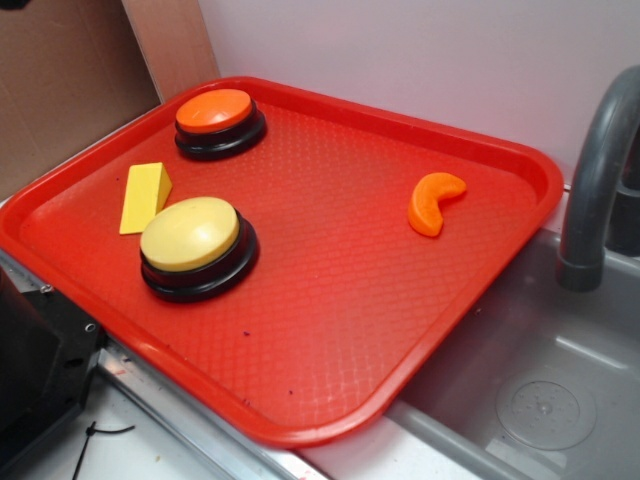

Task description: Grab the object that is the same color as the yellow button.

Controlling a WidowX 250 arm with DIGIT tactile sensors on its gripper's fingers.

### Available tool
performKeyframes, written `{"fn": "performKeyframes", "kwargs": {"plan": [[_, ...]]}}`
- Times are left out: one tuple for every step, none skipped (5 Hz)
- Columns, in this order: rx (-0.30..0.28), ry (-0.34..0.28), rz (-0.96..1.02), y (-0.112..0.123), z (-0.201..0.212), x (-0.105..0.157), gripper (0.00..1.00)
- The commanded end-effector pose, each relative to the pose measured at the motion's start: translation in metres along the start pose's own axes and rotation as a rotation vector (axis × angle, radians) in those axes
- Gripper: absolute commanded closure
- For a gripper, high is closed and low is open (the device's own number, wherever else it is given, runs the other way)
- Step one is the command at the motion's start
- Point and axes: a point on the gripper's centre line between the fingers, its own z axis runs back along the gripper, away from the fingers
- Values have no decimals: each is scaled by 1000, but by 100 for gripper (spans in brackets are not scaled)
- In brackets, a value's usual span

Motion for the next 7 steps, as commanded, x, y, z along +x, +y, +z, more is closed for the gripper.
{"fn": "performKeyframes", "kwargs": {"plan": [[0, 0, 0, 0, 0, 0, 0], [-65, -22, 159, 14, -21, 8, 0], [-91, -37, 321, 32, -41, 16, 0], [-65, -36, 473, 56, -71, 25, 0], [-13, -57, 613, 80, -101, 35, 0], [11, -73, 714, 97, -128, 41, 0], [89, -145, 788, 108, -146, 48, 0]]}}
